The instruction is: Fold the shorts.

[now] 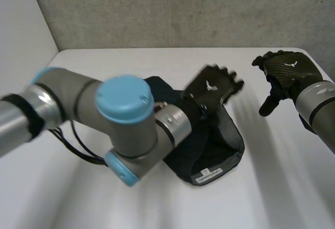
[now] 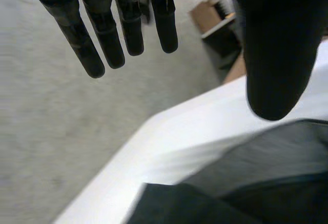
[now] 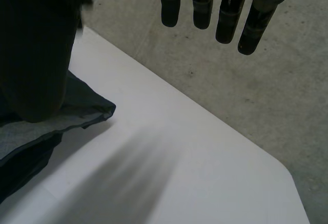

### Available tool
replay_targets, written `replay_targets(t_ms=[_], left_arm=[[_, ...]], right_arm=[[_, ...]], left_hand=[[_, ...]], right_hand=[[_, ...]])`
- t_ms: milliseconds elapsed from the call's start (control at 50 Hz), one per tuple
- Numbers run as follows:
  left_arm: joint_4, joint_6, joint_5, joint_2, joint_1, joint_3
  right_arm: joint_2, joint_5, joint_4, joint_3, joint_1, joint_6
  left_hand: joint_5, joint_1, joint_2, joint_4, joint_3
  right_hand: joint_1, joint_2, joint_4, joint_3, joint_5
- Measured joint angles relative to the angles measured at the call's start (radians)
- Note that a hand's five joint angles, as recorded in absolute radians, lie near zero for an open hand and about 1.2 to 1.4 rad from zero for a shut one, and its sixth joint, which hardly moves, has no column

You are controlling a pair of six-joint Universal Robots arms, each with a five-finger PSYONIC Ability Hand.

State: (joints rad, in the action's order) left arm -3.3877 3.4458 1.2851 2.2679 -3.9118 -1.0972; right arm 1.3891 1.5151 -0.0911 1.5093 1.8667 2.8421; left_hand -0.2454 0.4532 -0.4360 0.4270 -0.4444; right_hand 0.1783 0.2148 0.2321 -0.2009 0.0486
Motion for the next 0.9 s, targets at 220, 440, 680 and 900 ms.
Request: replay_targets(t_ms=[220, 440, 680, 900], left_arm=[[0.014, -0.005, 0.144, -0.283, -0.142, -0.215], [0.016, -0.007, 0.233, -0.398, -0.372, -0.443], [0.015, -0.005, 0.228, -0.432, -0.488, -0.548], [0.009, 0.000, 0.212, -0.415, -0.575, -0.551]], right_arm=[[-0.002, -0.099, -0.053, 0.030, 0.022, -0.067], [-0.063, -0.189, -0.091, 0.106, 0.236, 0.057], [-0.201, -0.018, -0.033, 0.051, 0.394, 0.333], [-0.402, 0.263, 0.033, -0.061, 0.489, 0.308]], left_hand=[[0.053, -0.058, 0.059, -0.052, 0.063], [0.053, -0.058, 0.059, -0.052, 0.063], [0.053, -0.058, 0.059, -0.052, 0.063], [0.053, -0.058, 0.059, -0.052, 0.063]], right_hand=[[0.000, 0.000, 0.000, 0.000, 0.000], [0.000, 0.000, 0.000, 0.000, 0.000], [0.000, 0.000, 0.000, 0.000, 0.000], [0.512, 0.560, 0.514, -0.546, 0.489]])
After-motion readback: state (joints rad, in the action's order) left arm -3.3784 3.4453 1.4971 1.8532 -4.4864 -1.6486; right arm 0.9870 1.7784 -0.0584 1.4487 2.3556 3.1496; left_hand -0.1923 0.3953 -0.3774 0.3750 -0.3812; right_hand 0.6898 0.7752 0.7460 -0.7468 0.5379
